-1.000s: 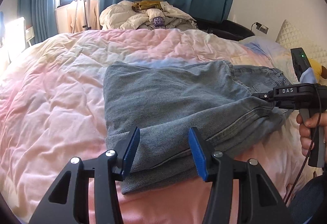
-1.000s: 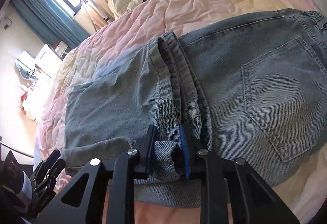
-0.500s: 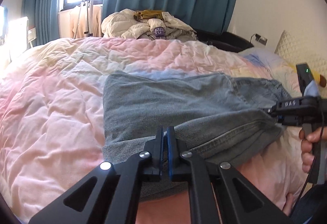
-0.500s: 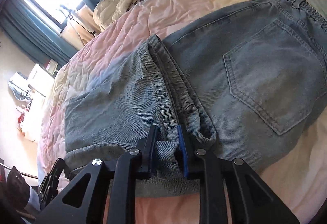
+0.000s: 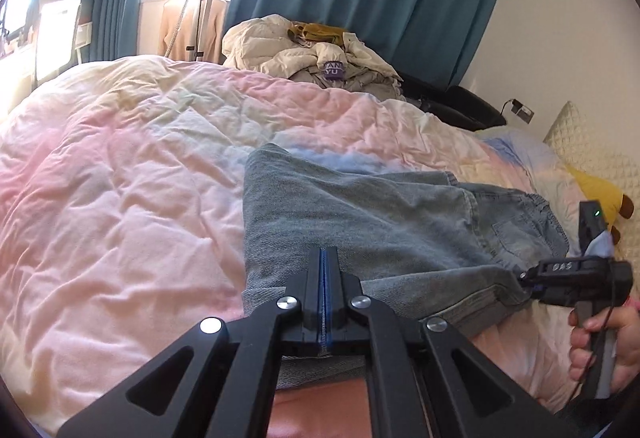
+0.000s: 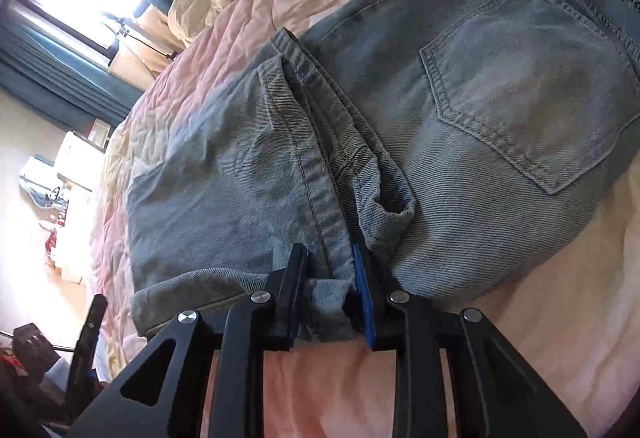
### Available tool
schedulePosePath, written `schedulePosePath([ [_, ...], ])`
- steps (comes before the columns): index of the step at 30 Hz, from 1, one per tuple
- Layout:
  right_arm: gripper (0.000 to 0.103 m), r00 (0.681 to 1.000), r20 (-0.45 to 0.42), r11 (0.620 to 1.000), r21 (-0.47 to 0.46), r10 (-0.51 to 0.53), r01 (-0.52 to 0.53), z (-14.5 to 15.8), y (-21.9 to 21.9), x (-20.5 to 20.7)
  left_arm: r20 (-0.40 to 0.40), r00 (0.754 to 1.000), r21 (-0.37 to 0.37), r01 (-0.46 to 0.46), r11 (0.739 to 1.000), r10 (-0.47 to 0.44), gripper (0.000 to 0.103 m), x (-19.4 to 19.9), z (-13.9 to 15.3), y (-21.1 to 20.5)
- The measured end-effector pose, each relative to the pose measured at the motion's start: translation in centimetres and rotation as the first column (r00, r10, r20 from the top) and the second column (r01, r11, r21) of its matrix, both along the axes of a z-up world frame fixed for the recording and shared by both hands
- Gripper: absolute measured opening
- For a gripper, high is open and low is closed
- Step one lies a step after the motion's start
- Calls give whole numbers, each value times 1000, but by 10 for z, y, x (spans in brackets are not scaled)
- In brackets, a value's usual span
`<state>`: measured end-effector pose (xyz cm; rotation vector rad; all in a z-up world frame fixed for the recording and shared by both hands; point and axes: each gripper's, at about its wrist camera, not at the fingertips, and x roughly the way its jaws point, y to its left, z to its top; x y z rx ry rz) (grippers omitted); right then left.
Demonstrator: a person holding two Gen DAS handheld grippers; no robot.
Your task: Fold clothes
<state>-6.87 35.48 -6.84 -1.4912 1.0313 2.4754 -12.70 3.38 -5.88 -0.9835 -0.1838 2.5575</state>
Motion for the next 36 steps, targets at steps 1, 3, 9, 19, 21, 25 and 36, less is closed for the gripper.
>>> schedulePosePath([
  [1,33,1000,-29,1000,-20,5,-5,9,5,6,3,1000,2,4,1000,-4,0,-1,-1,1],
  [3,50,992,-122,999,-42,-15,10,30,26,24,5,1000,11,8,1000,-8,0,-1,-3,3],
  [9,76,916,-260,948,3,-306,317,55,149,85,6,1000,49,-8,999,8,0,-6,0,0],
  [19,76,795,-131,776,-361,-592,518,-36,289,92,99,995,-27,-7,1000,9,1,-22,-23,19],
  [21,76,792,-131,762,-400,-597,509,-46,299,78,109,994,-53,1,999,5,1,-24,-27,24],
  [25,78,808,-129,789,-350,-574,505,-51,304,49,114,993,-86,16,996,-6,4,-26,-31,31],
  [36,32,810,-224,840,-98,-542,534,-2,277,42,152,988,-85,30,996,-17,11,-28,-26,30],
])
